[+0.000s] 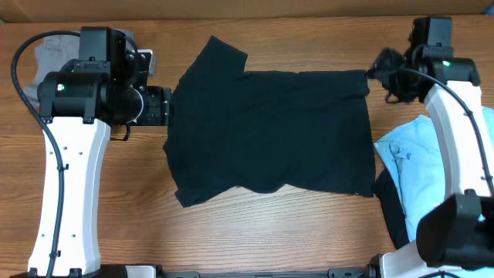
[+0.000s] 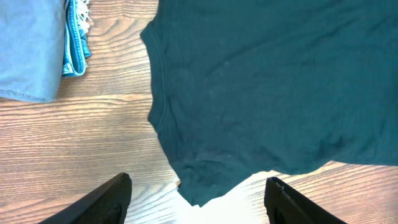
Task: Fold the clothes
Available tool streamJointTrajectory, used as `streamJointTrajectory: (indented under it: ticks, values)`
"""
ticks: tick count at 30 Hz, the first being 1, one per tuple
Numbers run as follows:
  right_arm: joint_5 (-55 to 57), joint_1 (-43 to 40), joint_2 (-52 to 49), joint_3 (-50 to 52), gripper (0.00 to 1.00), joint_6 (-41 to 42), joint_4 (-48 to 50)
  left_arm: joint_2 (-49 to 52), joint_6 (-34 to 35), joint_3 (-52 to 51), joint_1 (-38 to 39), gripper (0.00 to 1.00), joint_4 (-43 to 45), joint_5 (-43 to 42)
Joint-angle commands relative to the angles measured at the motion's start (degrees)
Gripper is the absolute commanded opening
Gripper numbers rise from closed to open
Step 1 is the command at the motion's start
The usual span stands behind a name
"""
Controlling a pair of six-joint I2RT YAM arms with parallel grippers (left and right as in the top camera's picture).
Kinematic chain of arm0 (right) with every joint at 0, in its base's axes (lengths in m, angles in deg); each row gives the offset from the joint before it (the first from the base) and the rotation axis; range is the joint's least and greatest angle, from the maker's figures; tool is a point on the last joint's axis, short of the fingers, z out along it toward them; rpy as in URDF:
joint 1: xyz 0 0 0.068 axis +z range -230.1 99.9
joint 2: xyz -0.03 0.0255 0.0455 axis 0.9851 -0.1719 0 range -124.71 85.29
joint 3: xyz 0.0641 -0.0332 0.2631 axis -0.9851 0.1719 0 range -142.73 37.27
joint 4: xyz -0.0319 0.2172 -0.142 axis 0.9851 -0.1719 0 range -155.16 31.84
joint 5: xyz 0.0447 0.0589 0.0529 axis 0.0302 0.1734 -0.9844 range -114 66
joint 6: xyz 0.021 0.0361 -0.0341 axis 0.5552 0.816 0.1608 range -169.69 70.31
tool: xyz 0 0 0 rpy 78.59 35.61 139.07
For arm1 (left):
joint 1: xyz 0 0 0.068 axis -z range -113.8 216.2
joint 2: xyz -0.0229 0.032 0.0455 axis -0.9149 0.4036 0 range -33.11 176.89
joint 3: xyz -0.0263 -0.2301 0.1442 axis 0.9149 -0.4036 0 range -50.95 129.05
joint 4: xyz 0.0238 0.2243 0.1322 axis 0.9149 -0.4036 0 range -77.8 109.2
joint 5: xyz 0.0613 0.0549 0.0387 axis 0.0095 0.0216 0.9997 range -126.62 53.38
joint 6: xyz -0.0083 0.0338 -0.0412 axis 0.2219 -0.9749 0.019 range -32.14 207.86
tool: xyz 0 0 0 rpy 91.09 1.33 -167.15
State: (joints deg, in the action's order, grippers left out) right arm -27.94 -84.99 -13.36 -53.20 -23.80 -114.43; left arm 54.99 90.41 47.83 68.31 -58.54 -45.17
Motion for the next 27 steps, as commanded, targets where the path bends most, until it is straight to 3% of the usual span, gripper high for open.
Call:
streamJointTrajectory:
  ticks: [1,4,9,12,19,23,25,27]
  values:
    - [-1.5,-0.1,-0.4,1.0,0.62,1.3,-5.6,2.6,-0.8,-0.5,-0.2,0.73,-0.3,-0.1]
    - [-0.4,-0.1,-1.7,4.6,0.61,1.3,-11.1,5.1,-0.8,-0.5,-0.2,0.72,-1.7,-0.1]
    - [5.9,-0.5,-2.4,14.7,0.67,1.7,-8.8,8.3,-0.1,-0.5,-0.2,0.68,-3.8,-0.1]
    - [6.9,-1.0,-2.6,21.9,0.61,2.7,-6.4,8.4,0.9,-0.5,-0.4,0.64,-6.3,0.2]
    - [4.9,-4.4,-2.6,30.1,0.59,2.9,-5.4,8.4,2.7,-0.5,-0.4,0.64,-11.0,4.4]
    - [-0.2,-5.7,-2.6,34.9,0.47,2.8,-1.8,8.4,3.1,-0.5,-0.4,0.63,-12.0,5.0]
    - [-0.8,-5.8,-2.6,35.7,0.36,2.1,-1.4,8.4,3.3,-0.5,-0.4,0.63,-11.8,5.0]
    - [1.1,-5.8,-2.4,35.4,0.18,1.1,-2.3,8.4,3.7,-0.5,-0.4,0.63,-11.8,5.3]
